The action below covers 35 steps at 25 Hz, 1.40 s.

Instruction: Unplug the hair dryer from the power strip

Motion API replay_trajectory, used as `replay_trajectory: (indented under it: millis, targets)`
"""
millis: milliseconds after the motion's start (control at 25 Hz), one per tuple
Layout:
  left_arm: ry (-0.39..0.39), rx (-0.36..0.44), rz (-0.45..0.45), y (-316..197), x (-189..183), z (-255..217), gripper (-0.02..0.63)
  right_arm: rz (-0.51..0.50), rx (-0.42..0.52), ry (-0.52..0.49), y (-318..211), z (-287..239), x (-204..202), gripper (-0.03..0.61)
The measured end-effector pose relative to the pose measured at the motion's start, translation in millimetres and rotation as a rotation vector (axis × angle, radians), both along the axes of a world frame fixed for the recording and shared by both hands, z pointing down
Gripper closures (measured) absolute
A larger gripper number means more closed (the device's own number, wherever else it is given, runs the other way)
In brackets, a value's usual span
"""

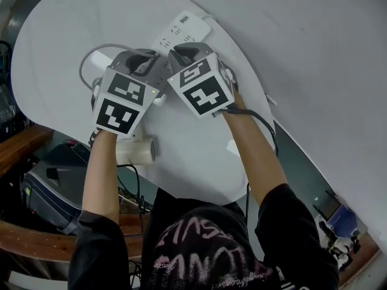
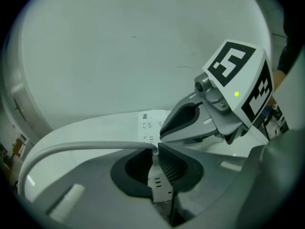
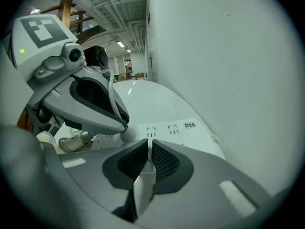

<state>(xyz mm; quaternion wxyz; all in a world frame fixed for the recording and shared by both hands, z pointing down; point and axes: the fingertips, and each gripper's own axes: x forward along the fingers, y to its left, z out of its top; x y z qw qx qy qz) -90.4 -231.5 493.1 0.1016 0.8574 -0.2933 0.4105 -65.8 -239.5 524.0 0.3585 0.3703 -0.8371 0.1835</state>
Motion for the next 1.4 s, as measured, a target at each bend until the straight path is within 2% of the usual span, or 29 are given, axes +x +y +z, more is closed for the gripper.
replay_trajectory:
  millis: [120,160,240,280,320,400,640,880,1080,1400]
  targets:
    - [-0.079,0.038,0.078,4.7,3.4,2.8,0.568,-0.002,0.001,0.0,-0.5,0.9,0.5,0.537]
    - [-0.066,0.024,0.074,4.4,3.4,3.0,0.568,0.0,0.004,-0.004,-0.5,1.0,1.0,0.537]
    - [0.053,-0.026,-0.016,-2.1,-1.4,-6.3,0.567,0.005,0.008,-0.005,-0.7,0.7,1.3,0.537]
    - [0.111,-0.033,-0.061,-7.3,-4.5,-17.1,0.566,0.003,0.009,-0.001,-1.3,0.3,0.7,0.537]
    - [0.134,-0.016,-0.079,-13.2,-5.9,-28.6,0.566,-0.001,0.009,-0.001,-2.4,-0.3,0.3,0.537]
    - [0.114,0.027,-0.056,-17.5,-1.1,-40.0,0.566,0.001,0.01,-0.01,-3.2,-0.2,2.8,0.537]
    - [0.108,0.029,-0.067,-4.5,-5.2,-40.8,0.566,-0.01,0.042,0.012,-2.0,-1.3,3.8,0.535]
    - [0.16,0.025,-0.12,-0.1,-13.8,-53.4,0.565,0.03,0.047,-0.115,-3.4,2.0,7.6,0.554]
    - [0.143,0.06,-0.136,5.5,-21.6,-65.8,0.565,0.045,0.086,-0.149,0.5,-2.7,9.7,0.56]
    - [0.266,0.134,-0.234,5.5,-34.5,-92.5,0.563,0.076,0.155,-0.2,11.4,-31.4,14.6,0.565]
